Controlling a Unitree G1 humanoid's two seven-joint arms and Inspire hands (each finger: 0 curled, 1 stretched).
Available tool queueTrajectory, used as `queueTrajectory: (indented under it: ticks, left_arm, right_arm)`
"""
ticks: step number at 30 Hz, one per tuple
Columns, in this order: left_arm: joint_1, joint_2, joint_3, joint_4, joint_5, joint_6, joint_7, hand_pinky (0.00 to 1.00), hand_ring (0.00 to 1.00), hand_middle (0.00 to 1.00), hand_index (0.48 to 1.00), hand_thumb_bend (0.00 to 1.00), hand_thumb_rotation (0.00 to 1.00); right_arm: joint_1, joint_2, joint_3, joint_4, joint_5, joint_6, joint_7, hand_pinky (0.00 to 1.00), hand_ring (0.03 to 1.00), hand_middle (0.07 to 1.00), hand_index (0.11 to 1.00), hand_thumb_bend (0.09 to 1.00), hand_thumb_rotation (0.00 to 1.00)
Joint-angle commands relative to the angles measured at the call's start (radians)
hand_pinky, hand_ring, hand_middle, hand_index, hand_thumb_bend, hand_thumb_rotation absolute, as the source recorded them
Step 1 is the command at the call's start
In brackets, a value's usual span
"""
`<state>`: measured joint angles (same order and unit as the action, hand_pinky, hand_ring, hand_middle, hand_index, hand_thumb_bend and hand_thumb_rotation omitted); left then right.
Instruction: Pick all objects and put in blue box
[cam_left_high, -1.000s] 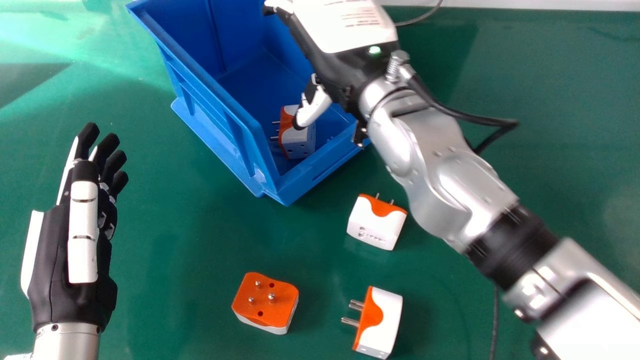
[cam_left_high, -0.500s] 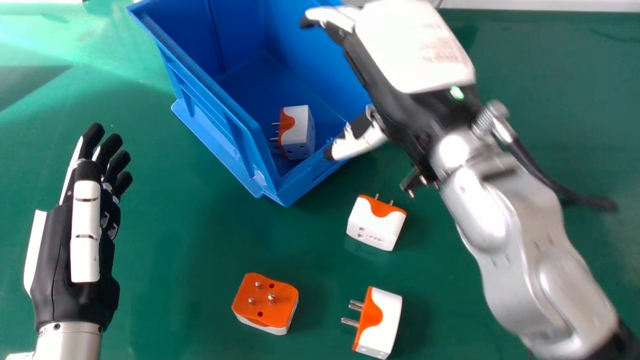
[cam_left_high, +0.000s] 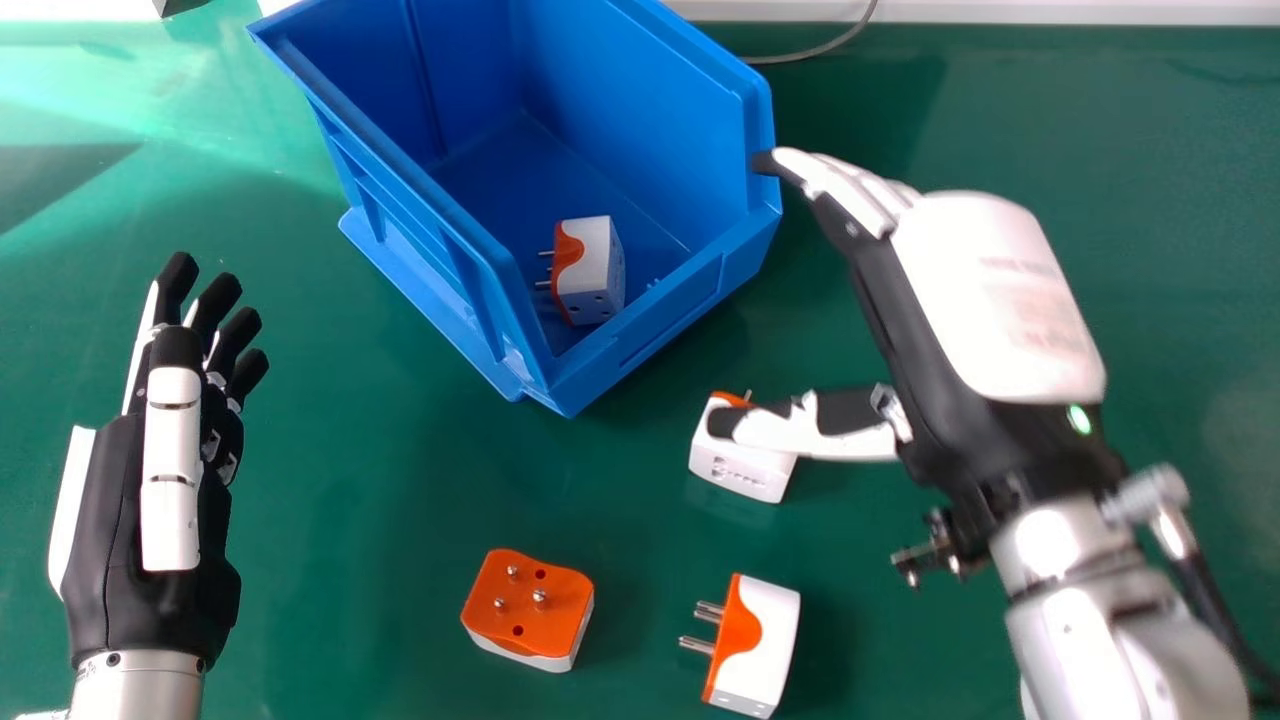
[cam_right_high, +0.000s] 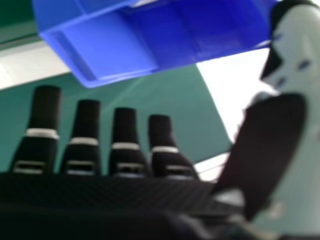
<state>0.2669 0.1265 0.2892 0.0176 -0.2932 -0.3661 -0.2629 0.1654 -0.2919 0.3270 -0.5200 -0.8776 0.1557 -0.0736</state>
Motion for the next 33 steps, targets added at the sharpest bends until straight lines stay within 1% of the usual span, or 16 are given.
queueTrajectory:
  ticks: [1, 4, 5, 6, 7, 11, 12, 14, 15, 17, 19, 21, 25, 28, 31, 33]
  left_arm:
    - [0.003, 0.006, 0.002, -0.017, 0.002, -0.012, -0.005, 0.95, 0.95, 0.97, 0.982, 0.48, 0.94]
    - [0.005, 0.003, 0.0, -0.024, 0.0, -0.005, -0.001, 0.95, 0.95, 0.97, 0.984, 0.49, 0.94]
    - [0.005, 0.004, -0.001, -0.024, -0.001, -0.005, -0.003, 0.95, 0.95, 0.97, 0.984, 0.49, 0.94]
    - [0.003, 0.006, 0.0, -0.02, -0.005, -0.005, -0.008, 0.95, 0.95, 0.97, 0.984, 0.49, 0.94]
    - [0.001, 0.007, 0.0, -0.018, -0.007, -0.005, -0.009, 0.95, 0.95, 0.97, 0.983, 0.49, 0.94]
    - [-0.001, 0.007, 0.002, -0.019, -0.011, -0.002, -0.01, 0.95, 0.95, 0.97, 0.982, 0.49, 0.95]
    - [-0.001, 0.008, 0.002, -0.019, -0.01, -0.001, -0.011, 0.95, 0.95, 0.97, 0.981, 0.49, 0.95]
    - [-0.001, 0.007, 0.003, -0.021, -0.006, -0.002, -0.008, 0.95, 0.95, 0.97, 0.981, 0.49, 0.95]
    - [-0.001, 0.007, 0.004, -0.022, -0.006, -0.001, -0.006, 0.95, 0.95, 0.97, 0.981, 0.49, 0.95]
    - [-0.002, 0.006, 0.005, -0.022, -0.008, -0.001, -0.006, 0.95, 0.95, 0.96, 0.975, 0.49, 0.95]
    - [-0.002, 0.006, 0.005, -0.025, -0.007, -0.001, -0.005, 0.94, 0.95, 0.96, 0.973, 0.49, 0.95]
    - [-0.003, 0.007, 0.006, -0.023, -0.005, -0.004, -0.004, 0.94, 0.95, 0.96, 0.972, 0.49, 0.94]
    - [-0.005, 0.011, 0.007, -0.02, -0.006, -0.006, -0.008, 0.94, 0.95, 0.96, 0.97, 0.49, 0.94]
    - [-0.007, 0.011, 0.007, -0.021, -0.007, -0.004, -0.009, 0.94, 0.94, 0.95, 0.969, 0.49, 0.94]
    - [-0.013, 0.013, 0.009, -0.012, -0.008, -0.007, -0.012, 0.94, 0.94, 0.95, 0.969, 0.49, 0.94]
    - [-0.017, 0.012, 0.011, -0.008, -0.009, -0.009, -0.012, 0.94, 0.94, 0.95, 0.969, 0.49, 0.95]
  right_arm:
    - [0.038, 0.019, -0.016, -0.022, 0.002, -0.045, -0.064, 0.66, 0.805, 0.855, 0.851, 0.627, 0.33]
    - [0.074, 0.038, -0.02, -0.003, -0.005, -0.064, -0.101, 0.66, 0.806, 0.856, 0.852, 0.629, 0.38]
    - [0.081, 0.043, -0.021, 0.005, -0.008, -0.068, -0.11, 0.66, 0.807, 0.857, 0.853, 0.63, 0.4]
    - [0.086, 0.046, -0.02, 0.014, -0.013, -0.069, -0.115, 0.66, 0.807, 0.857, 0.853, 0.63, 0.4]
    - [0.091, 0.05, -0.02, 0.023, -0.017, -0.07, -0.12, 0.66, 0.809, 0.857, 0.854, 0.633, 0.41]
    - [0.103, 0.059, -0.012, 0.056, -0.042, -0.067, -0.133, 0.69, 0.826, 0.867, 0.863, 0.652, 0.49]
    - [0.103, 0.063, -0.01, 0.063, -0.05, -0.063, -0.131, 0.7, 0.831, 0.869, 0.865, 0.655, 0.51]
    - [0.102, 0.07, -0.005, 0.076, -0.066, -0.055, -0.124, 0.72, 0.838, 0.873, 0.869, 0.659, 0.54]
    - [0.1, 0.073, -0.001, 0.086, -0.078, -0.05, -0.121, 0.72, 0.838, 0.873, 0.869, 0.659, 0.54]
    - [0.092, 0.079, 0.007, 0.107, -0.101, -0.037, -0.116, 0.73, 0.849, 0.881, 0.875, 0.666, 0.6]
    - [0.082, 0.085, 0.016, 0.128, -0.124, -0.022, -0.106, 0.73, 0.852, 0.884, 0.877, 0.672, 0.62]
    - [0.07, 0.09, 0.025, 0.153, -0.145, -0.008, -0.097, 0.73, 0.856, 0.887, 0.879, 0.675, 0.63]
    - [0.043, 0.093, 0.038, 0.201, -0.166, 0.013, -0.083, 0.72, 0.858, 0.887, 0.874, 0.697, 0.64]
    - [0.018, 0.098, 0.041, 0.232, -0.169, 0.033, -0.065, 0.72, 0.857, 0.885, 0.871, 0.701, 0.63]
    - [-0.013, 0.1, 0.046, 0.268, -0.178, 0.061, -0.042, 0.72, 0.854, 0.883, 0.871, 0.702, 0.62]
    - [-0.035, 0.099, 0.05, 0.295, -0.18, 0.078, -0.029, 0.72, 0.852, 0.881, 0.87, 0.704, 0.61]
